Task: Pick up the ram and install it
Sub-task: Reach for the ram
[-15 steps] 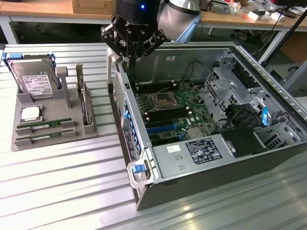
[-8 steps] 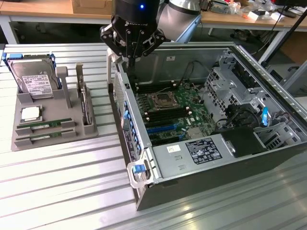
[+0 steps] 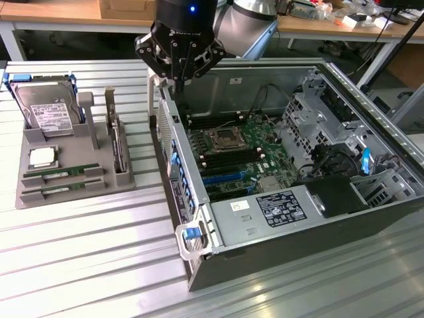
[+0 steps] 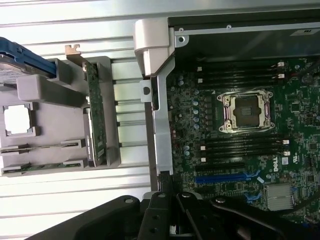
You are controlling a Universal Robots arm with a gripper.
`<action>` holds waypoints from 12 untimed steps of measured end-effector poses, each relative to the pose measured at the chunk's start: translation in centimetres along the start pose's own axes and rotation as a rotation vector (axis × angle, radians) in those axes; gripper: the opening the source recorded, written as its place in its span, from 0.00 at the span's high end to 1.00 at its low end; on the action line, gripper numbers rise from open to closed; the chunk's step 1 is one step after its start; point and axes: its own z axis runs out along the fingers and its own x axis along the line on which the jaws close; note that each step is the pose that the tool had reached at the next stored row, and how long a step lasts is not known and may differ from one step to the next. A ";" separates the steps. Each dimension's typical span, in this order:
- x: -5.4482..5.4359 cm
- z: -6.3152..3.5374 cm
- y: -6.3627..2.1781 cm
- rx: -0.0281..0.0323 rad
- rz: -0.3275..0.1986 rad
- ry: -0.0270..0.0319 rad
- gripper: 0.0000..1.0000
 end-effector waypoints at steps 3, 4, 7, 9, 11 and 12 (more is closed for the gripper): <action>0.1 0.00 -0.01 0.0000 0.000 0.0000 0.89; 0.2 0.00 -0.01 0.0000 0.000 0.0000 0.89; 0.2 -0.01 -0.02 0.0000 0.000 0.0000 0.89; 0.4 -0.01 -0.03 -0.0001 0.000 0.0000 0.89; 0.5 -0.01 -0.03 0.0000 0.000 0.0000 0.89; 0.6 -0.02 -0.04 0.0000 0.000 0.0000 0.89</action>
